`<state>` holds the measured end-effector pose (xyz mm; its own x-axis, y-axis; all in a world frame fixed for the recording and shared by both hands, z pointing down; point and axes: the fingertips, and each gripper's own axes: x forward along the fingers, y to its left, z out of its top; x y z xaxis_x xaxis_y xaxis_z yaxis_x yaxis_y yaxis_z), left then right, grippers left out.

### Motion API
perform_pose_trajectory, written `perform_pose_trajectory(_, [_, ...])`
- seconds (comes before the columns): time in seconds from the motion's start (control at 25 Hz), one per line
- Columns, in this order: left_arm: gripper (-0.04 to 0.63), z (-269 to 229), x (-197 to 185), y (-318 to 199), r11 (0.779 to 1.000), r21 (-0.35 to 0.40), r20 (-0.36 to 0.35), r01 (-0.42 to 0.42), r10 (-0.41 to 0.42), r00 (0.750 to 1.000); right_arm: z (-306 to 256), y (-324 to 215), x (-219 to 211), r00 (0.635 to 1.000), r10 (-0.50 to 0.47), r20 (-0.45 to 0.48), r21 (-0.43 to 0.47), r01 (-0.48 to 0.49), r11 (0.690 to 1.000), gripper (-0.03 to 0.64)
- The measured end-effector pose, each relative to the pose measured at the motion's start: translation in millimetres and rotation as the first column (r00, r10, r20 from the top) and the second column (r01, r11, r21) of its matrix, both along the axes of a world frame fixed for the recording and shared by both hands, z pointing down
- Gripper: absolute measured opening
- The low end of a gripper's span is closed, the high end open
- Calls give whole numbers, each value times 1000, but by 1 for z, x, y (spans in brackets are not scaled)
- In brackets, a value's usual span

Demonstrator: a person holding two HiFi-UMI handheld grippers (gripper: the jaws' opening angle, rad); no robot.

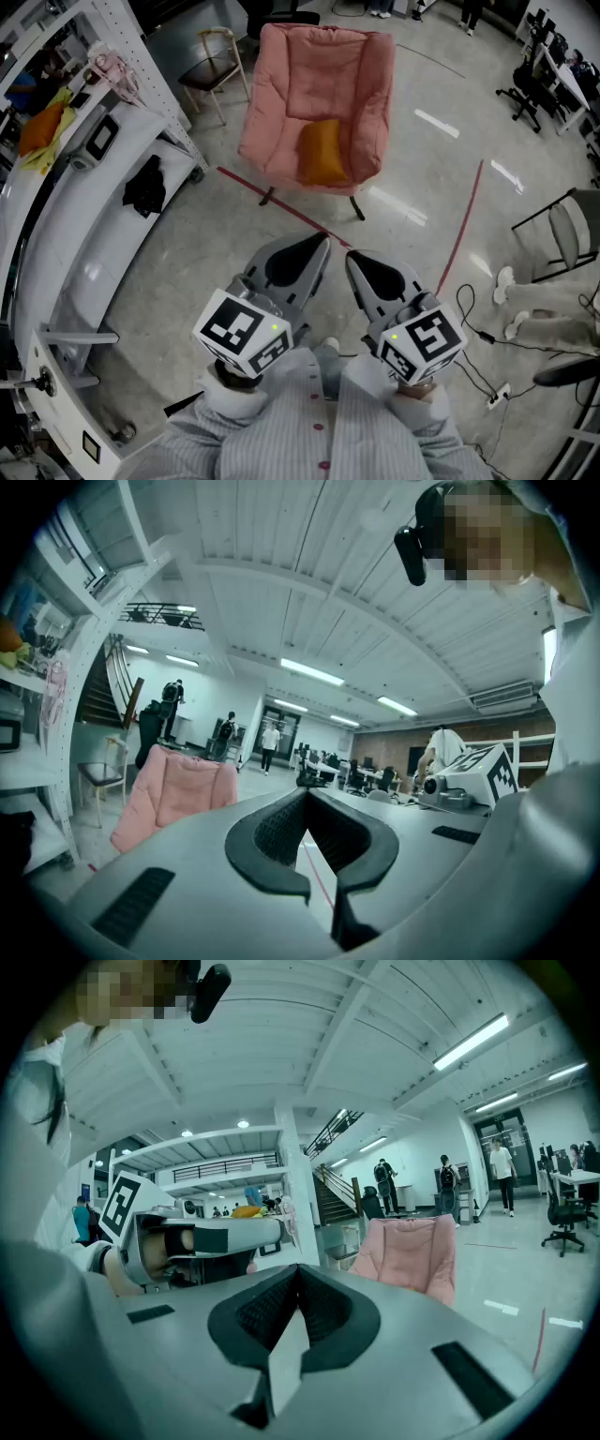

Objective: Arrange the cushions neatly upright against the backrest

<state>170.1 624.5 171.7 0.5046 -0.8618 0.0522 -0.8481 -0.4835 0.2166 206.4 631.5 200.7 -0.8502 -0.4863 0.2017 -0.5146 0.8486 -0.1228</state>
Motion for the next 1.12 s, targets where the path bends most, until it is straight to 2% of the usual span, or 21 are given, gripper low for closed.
perform_pose_trajectory(0.52, [11,0,20,16,999,7,16,42,-42,999,0,17,27,999,-28,17,-16,28,999,13])
perform_pose_trajectory(0.72, [11,3,17,19,998,12,30,56,-56,998,6,17,29,999,-25,22,-30,26,999,14])
perform_pose_trajectory(1.12, [11,4,-22,-41,999,26,10,48,-48,999,8,-37,3,1000,6,10,-36,-5,999,14])
